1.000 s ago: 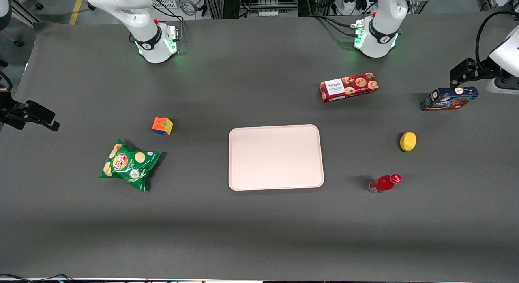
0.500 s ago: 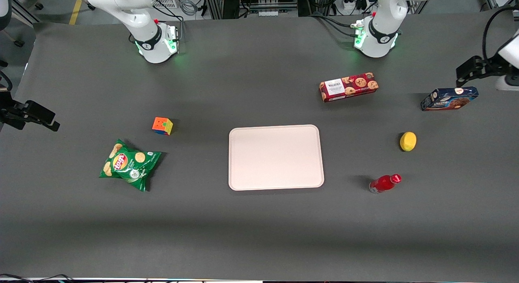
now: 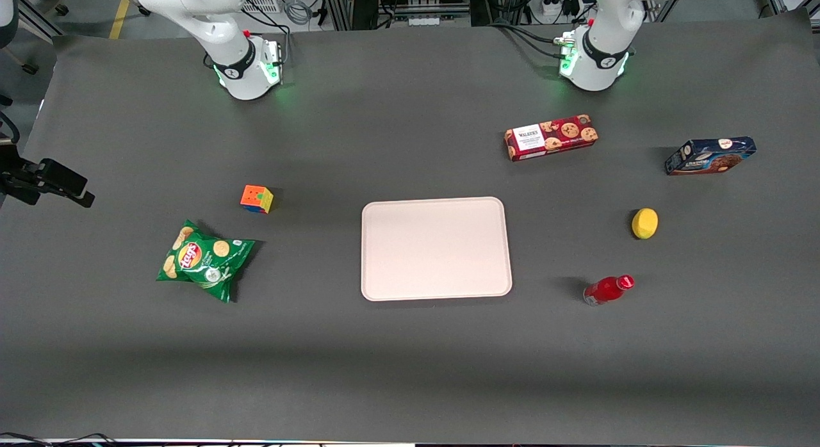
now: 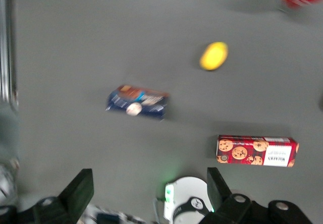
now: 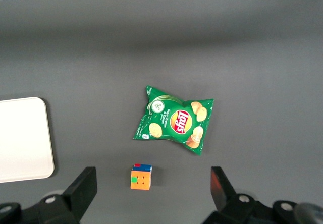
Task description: Place cookie box on tray
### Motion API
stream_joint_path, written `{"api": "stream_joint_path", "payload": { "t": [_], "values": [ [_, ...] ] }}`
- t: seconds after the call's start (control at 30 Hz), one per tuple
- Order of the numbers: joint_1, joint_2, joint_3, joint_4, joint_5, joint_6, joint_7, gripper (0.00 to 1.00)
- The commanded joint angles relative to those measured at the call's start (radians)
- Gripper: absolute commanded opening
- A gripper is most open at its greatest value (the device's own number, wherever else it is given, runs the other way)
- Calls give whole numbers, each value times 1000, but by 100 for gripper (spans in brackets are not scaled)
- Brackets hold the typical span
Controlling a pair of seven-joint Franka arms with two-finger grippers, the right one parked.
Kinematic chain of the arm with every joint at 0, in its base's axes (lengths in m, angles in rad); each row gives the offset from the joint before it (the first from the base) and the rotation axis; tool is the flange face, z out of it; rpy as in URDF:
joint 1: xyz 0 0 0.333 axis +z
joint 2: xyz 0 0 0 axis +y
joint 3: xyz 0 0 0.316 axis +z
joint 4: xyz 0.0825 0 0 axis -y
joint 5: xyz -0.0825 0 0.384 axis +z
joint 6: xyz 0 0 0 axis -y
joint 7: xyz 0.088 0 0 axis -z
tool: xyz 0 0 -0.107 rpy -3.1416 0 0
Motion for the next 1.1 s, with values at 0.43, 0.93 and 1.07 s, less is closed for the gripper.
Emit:
{"api": "stream_joint_path", "payload": {
  "t": [0.43, 0.93, 1.07],
  "values": [
    [33, -77, 173, -797, 96, 941, -317, 100],
    [51, 6, 399, -960, 176, 1276, -200, 100],
    [51, 87, 402, -982, 176, 1389, -200, 100]
  ]
}}
